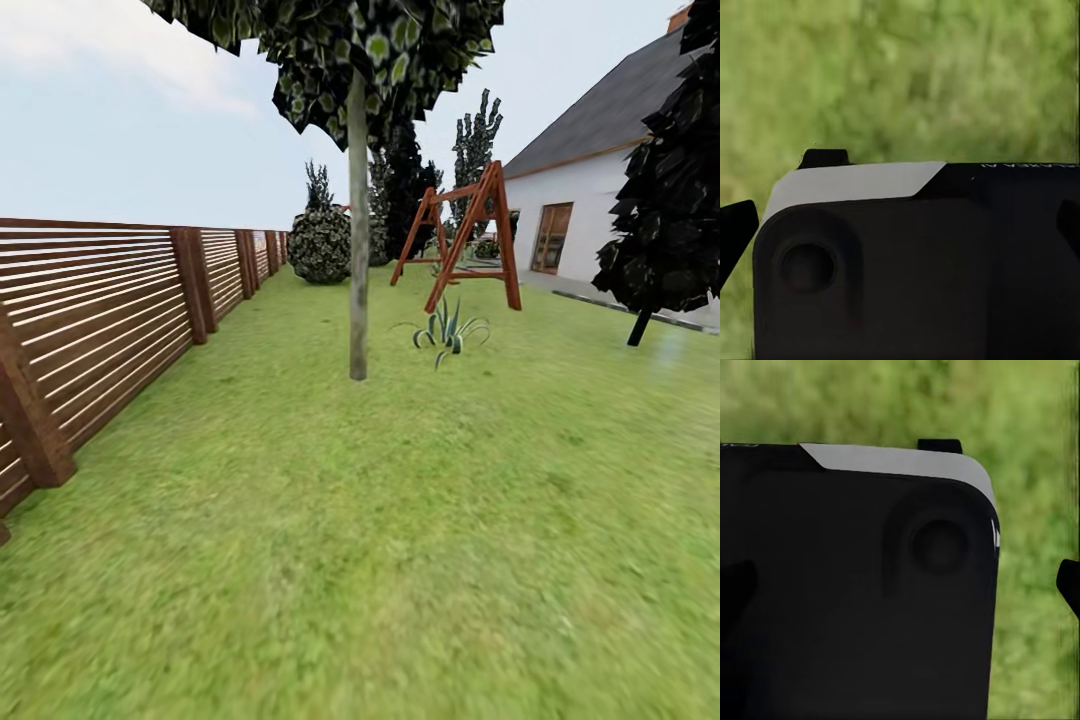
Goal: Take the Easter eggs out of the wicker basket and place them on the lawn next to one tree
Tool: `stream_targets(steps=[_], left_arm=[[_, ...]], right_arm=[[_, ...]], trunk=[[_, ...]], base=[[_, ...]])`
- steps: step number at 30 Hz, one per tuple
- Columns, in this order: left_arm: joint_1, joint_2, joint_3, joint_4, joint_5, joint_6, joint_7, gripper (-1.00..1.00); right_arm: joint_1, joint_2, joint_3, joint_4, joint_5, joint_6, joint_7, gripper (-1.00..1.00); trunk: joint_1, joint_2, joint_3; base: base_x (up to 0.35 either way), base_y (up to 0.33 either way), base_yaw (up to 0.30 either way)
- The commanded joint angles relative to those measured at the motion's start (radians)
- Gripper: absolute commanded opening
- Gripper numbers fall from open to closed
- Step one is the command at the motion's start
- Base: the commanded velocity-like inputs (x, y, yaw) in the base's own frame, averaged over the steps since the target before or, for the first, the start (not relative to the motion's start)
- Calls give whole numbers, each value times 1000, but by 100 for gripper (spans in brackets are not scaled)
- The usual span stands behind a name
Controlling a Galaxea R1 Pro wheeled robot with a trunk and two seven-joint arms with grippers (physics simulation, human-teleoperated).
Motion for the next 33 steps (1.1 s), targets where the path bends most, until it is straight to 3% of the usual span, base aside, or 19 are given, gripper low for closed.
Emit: stream_targets(steps=[1,33], left_arm=[[1,0,1,-2,1,0,1,100],[1,1,1,-2,18,0,1,100]], right_arm=[[-1,1,0,1,1,-3,0,100],[-1,-2,6,-1,5,-7,4,100]], trunk=[[0,0,-1],[0,0,-1]], base=[[219,-255,0],[219,-253,-14]])
